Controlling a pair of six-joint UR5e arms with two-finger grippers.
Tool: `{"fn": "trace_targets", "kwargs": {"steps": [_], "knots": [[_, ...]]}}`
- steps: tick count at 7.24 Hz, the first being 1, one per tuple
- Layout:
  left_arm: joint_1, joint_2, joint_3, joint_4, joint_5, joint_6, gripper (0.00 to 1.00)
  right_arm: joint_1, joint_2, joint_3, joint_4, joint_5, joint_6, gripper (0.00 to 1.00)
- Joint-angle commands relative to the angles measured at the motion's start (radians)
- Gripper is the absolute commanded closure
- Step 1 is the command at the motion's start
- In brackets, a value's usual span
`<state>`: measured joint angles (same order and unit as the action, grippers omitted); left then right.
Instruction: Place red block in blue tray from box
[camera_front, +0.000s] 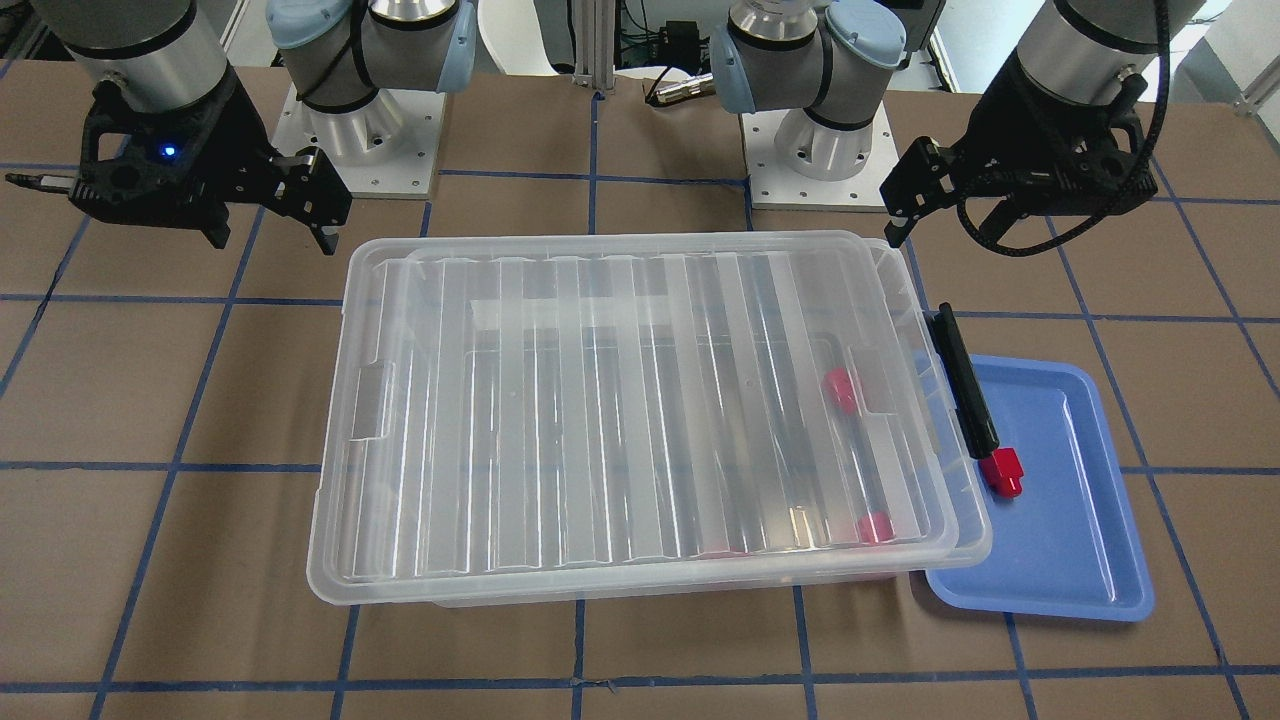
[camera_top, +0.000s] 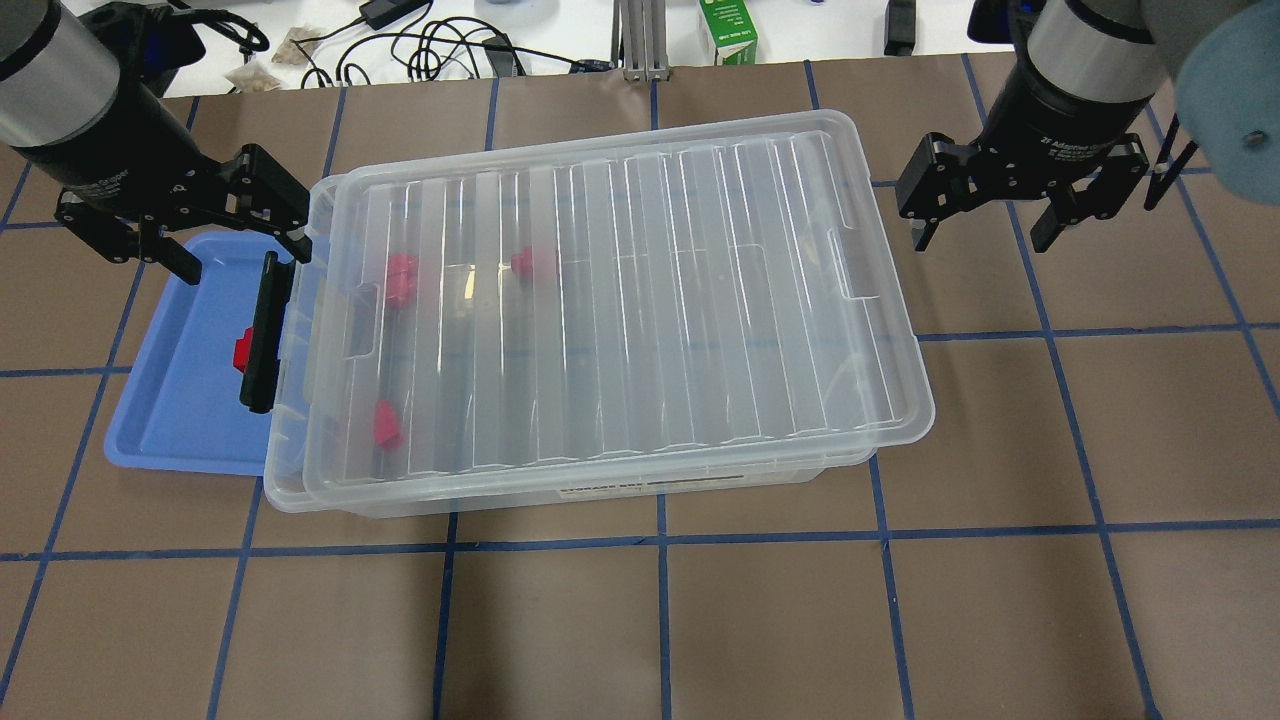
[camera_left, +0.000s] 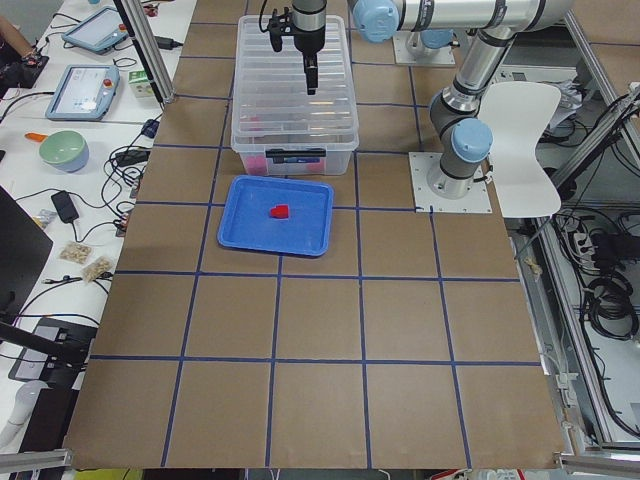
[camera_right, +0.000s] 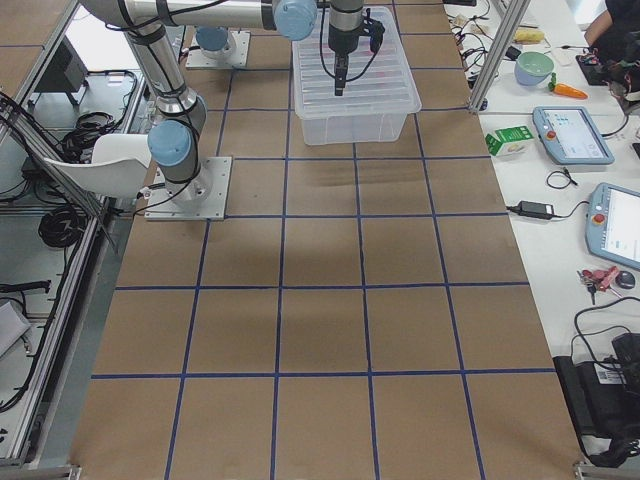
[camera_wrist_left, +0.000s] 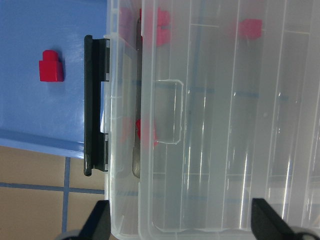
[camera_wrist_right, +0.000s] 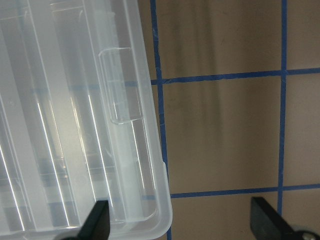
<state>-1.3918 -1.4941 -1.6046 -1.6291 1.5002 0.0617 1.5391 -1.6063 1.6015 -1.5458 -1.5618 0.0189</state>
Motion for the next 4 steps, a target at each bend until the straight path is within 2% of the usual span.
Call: {"fn": "trace_targets", "kwargs": {"steps": [1, 4], "knots": [[0.0, 0.0, 0.0, 0.0, 0.0, 0.001, 0.0, 0.068, -0.003, 0.003, 0.001, -0.009, 0.004, 0.0], [-0.007, 0.006, -0.003, -0.012, 0.005, 0.001, 0.0, 0.053, 0.0, -0.005, 0.0, -0.006, 0.013, 0.0]]}}
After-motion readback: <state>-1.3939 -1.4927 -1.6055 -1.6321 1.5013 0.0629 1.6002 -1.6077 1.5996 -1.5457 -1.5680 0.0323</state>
